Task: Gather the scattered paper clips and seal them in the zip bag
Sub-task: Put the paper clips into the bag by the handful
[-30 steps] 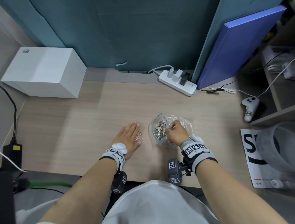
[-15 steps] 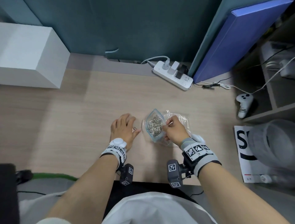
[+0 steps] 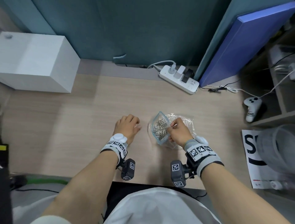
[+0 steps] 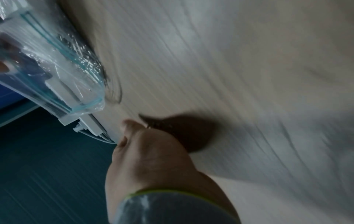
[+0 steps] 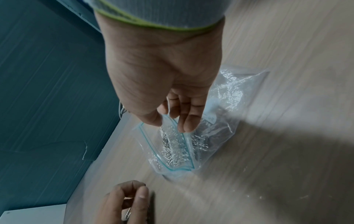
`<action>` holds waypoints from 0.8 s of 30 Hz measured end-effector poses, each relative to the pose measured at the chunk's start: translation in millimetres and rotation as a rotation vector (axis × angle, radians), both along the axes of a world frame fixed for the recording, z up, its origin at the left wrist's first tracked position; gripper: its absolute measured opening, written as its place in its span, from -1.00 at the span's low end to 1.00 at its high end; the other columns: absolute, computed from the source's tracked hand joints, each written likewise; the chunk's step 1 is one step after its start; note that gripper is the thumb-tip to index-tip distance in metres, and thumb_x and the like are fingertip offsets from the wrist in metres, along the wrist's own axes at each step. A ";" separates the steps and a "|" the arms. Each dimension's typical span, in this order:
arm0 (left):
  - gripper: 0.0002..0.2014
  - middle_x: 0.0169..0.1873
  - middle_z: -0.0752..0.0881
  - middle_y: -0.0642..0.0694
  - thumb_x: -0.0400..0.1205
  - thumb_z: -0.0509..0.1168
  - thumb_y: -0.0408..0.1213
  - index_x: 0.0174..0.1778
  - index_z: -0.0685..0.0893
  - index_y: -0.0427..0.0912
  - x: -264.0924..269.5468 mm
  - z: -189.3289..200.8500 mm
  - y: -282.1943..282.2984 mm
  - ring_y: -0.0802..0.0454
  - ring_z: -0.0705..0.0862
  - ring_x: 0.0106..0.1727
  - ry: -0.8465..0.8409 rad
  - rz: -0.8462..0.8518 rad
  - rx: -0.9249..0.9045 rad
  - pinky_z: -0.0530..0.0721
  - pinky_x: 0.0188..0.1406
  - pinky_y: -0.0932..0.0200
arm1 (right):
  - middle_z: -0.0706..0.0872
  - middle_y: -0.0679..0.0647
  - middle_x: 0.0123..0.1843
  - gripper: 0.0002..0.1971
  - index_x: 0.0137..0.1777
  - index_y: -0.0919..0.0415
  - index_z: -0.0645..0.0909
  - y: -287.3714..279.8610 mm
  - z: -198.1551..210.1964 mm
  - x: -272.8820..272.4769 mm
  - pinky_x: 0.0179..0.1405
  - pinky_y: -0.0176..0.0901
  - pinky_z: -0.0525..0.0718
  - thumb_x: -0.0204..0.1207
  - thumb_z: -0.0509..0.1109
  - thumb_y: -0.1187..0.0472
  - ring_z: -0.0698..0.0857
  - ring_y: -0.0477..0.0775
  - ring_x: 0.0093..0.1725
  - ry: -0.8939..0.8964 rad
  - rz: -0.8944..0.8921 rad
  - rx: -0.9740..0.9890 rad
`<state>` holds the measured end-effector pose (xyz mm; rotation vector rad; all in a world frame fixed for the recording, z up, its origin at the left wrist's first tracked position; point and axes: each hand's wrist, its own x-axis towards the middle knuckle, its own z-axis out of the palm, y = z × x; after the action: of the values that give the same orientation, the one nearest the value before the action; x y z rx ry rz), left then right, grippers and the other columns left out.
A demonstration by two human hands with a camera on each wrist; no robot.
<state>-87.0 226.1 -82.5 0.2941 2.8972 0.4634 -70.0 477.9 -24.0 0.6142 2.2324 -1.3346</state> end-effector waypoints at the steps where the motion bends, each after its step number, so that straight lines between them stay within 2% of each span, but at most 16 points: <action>1: -0.70 0.20 0.57 0.11 0.64 0.33 0.14 0.22 0.57 0.12 0.7 7.2 -6.3 -0.05 0.50 0.21 -0.038 -0.049 -0.012 0.53 0.10 -0.05 | 0.73 0.18 -0.27 -0.85 0.00 0.08 0.41 -0.4 2.9 -0.7 -0.33 0.05 0.72 0.65 0.36 0.25 0.74 0.22 -0.40 -0.001 -0.005 -0.010; 2: -0.59 0.24 0.57 0.10 0.59 0.39 0.18 0.29 0.58 0.12 2.4 12.5 -12.0 -0.04 0.49 0.25 -0.068 -0.094 -0.019 0.53 0.14 -0.05 | 0.73 0.19 -0.26 -0.85 0.00 0.08 0.41 -1.3 3.4 -0.8 -0.34 0.04 0.71 0.65 0.35 0.26 0.73 0.21 -0.40 -0.003 -0.009 -0.018; 4: -0.50 0.28 0.60 0.05 0.52 0.50 0.12 0.35 0.62 0.07 4.0 15.5 -21.1 -0.07 0.51 0.27 -0.106 -0.131 -0.002 0.54 0.17 -0.02 | 0.72 0.20 -0.27 -0.85 0.00 0.08 0.40 -5.4 2.4 -1.7 -0.35 0.04 0.71 0.64 0.33 0.27 0.70 0.20 -0.41 -0.007 -0.008 -0.029; 6: -0.56 0.23 0.64 0.00 0.53 0.55 -0.05 0.31 0.68 -0.01 5.6 14.9 -21.5 -0.11 0.53 0.24 -0.127 -0.113 0.042 0.56 0.14 0.04 | 0.70 0.18 -0.28 -0.85 -0.02 0.07 0.40 -7.7 2.4 -2.2 -0.35 0.05 0.71 0.63 0.33 0.28 0.69 0.20 -0.42 -0.011 -0.015 -0.039; 9: -0.73 0.08 0.65 -0.04 0.57 0.50 -0.25 0.18 0.73 -0.06 0.7 11.4 -17.9 -0.13 0.56 0.13 -0.117 -0.052 0.079 0.60 0.02 0.04 | 0.68 0.15 -0.29 -0.82 -0.06 0.03 0.39 -11.2 2.6 -3.7 -0.40 0.00 0.68 0.63 0.35 0.26 0.69 0.20 -0.43 -0.018 -0.018 -0.040; 14: -0.89 -0.13 0.62 -0.07 0.60 0.46 -0.33 0.00 0.68 -0.12 -1.6 10.9 -10.1 -0.18 0.62 -0.12 -0.120 -0.027 0.045 0.65 -0.22 0.02 | 0.68 0.15 -0.29 -0.81 -0.06 0.03 0.38 -12.2 2.2 -4.8 -0.36 0.00 0.69 0.63 0.36 0.26 0.70 0.19 -0.43 -0.022 -0.017 -0.029; 16: -0.88 -0.17 0.59 -0.04 0.60 0.45 -0.37 -0.05 0.65 -0.11 -2.7 12.6 -8.1 -0.15 0.61 -0.17 -0.131 -0.004 0.055 0.64 -0.24 0.04 | 0.68 0.15 -0.29 -0.81 -0.06 0.02 0.38 -13.1 2.6 -5.5 -0.34 0.03 0.71 0.64 0.35 0.26 0.70 0.19 -0.44 -0.020 -0.016 -0.026; 21: -0.82 -0.23 0.58 0.02 0.56 0.40 -0.45 -0.17 0.63 -0.06 -3.4 19.4 -1.9 0.00 0.59 -0.24 -0.192 0.094 0.134 0.41 -0.35 0.19 | 0.67 0.16 -0.30 -0.83 -0.05 0.05 0.39 -15.4 4.7 -5.9 -0.26 0.16 0.79 0.62 0.34 0.27 0.69 0.20 -0.43 -0.015 -0.011 -0.015; 24: -0.79 -0.26 0.62 0.06 0.53 0.42 -0.43 -0.23 0.64 0.01 -6.5 29.9 11.3 0.07 0.61 -0.25 -0.184 0.179 0.256 0.51 -0.31 0.21 | 0.68 0.17 -0.30 -0.83 -0.05 0.05 0.39 -17.5 5.6 -8.7 -0.25 0.16 0.80 0.62 0.34 0.27 0.70 0.20 -0.43 -0.015 -0.008 -0.016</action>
<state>-93.5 237.4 -52.5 0.0243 2.6947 0.8469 -78.7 460.4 -18.4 0.6263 2.2075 -1.3453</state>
